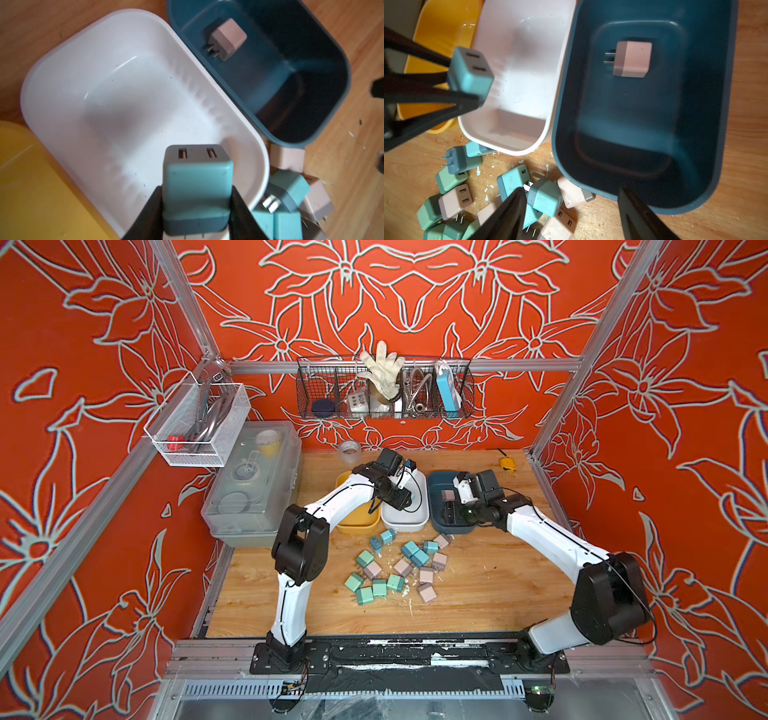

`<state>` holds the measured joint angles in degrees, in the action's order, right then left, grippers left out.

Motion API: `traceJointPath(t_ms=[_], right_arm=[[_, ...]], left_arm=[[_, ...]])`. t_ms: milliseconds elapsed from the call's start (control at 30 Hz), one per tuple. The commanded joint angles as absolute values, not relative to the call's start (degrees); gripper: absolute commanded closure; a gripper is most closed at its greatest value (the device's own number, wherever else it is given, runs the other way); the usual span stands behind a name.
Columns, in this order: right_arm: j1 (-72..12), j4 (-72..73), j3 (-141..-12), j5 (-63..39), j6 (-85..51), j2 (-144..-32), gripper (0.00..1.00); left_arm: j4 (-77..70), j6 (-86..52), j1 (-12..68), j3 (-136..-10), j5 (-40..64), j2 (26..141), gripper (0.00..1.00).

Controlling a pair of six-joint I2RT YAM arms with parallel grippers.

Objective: Place the plugs by color into the storage box
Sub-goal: Place the plug in the storage box.

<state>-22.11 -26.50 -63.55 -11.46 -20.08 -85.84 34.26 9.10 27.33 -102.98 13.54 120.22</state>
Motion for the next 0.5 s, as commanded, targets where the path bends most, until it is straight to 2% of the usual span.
traceJointPath(t_ms=[0,200,367,467], right_arm=[[-21.88,-28.04,-62.92,-7.93,-19.26,-84.58,0.25],[-21.88,-27.62,-63.28,-8.99,-19.45,-85.41,0.25],[-21.83,-27.04,-63.11,-8.94,-19.49,-86.13,0.25],[-21.88,-26.97,-63.35,-9.40,-19.43,-86.20,0.25]], left_arm=[[35.01,8.66,27.01,-109.05,12.86,125.08,0.77],[37.36,8.85,26.61,-118.85,10.95,134.08,0.74],[36.30,9.53,26.63,-120.99,9.47,136.14,0.53],[36.30,9.93,26.64,-121.27,9.22,136.10,0.45]])
